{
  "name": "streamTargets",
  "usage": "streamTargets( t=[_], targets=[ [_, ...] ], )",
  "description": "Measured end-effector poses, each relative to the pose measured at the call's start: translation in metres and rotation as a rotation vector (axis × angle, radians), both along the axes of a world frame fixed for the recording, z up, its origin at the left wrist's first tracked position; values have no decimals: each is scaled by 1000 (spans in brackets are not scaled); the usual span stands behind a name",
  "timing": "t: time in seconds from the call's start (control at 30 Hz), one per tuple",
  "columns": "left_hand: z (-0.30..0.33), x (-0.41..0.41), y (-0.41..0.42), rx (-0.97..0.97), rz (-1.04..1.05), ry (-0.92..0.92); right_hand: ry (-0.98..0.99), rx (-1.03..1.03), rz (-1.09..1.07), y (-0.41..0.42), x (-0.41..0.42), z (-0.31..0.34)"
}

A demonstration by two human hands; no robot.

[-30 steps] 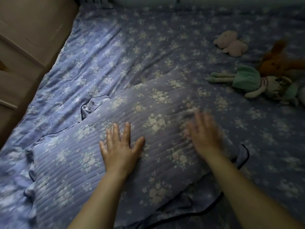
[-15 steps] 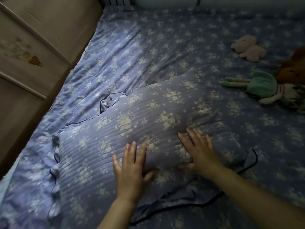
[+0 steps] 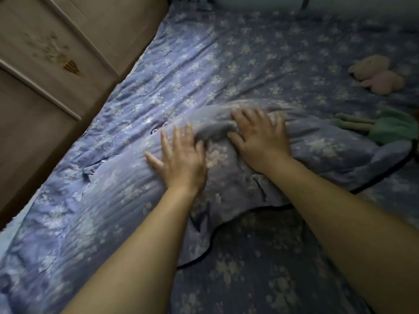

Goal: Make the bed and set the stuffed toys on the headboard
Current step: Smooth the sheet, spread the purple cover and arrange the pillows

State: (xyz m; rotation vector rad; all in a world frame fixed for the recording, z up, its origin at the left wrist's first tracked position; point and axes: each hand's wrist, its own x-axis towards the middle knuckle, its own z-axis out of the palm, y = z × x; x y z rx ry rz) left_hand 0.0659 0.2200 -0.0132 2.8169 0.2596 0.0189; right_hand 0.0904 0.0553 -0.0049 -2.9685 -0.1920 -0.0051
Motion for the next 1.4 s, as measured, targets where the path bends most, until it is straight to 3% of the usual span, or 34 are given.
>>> streamTargets(
  t=[0.13,0.23,0.3,0.4,0.43,0.47,0.6,0.67,0.73,0.77,0.87,1.0,1.07,1.13,1.2,1.4],
  targets=[
    [-68,-50,3,162,-158,418,374,-213,110,-10,-48,-78],
    [-67,-43,3,113,-151,431,437,-147,115,-14,-37,-68],
    [-44,-24,-1,6,-106,282,321,-52,96,-9,-11,-30],
    [-13,-11,-6,-157,-19,-236,-90,119,41,-2,11,13],
    [-13,-13,-7,-159,-8,-335,-184,133,42,1,8,9],
    [-17,-19,-9,-117,-9,-322,-196,110,60,5,1,-2],
    [-69,-39,-7,112,-163,315,207,-142,203,19,-30,-77],
    [-64,-31,-3,1,-118,254,175,-62,89,17,-22,-67],
    [-53,-37,1,-18,-63,-36,-72,35,47,17,-32,-49],
    [-53,-41,3,-2,-39,-78,-111,34,61,18,-37,-54],
    [-69,-55,6,156,-163,170,77,-122,198,21,-56,-81],
    [-63,-52,16,46,-82,83,-67,-53,120,32,-50,-70],
    [-67,-56,22,154,-151,196,20,-161,206,40,-57,-78],
    [-68,-58,30,75,-142,341,110,-198,186,51,-60,-83],
    [-52,-53,38,-40,-115,192,89,-147,148,68,-55,-63],
    [2,-77,99,-317,239,-383,-312,118,393,166,-52,25]
  ],
)
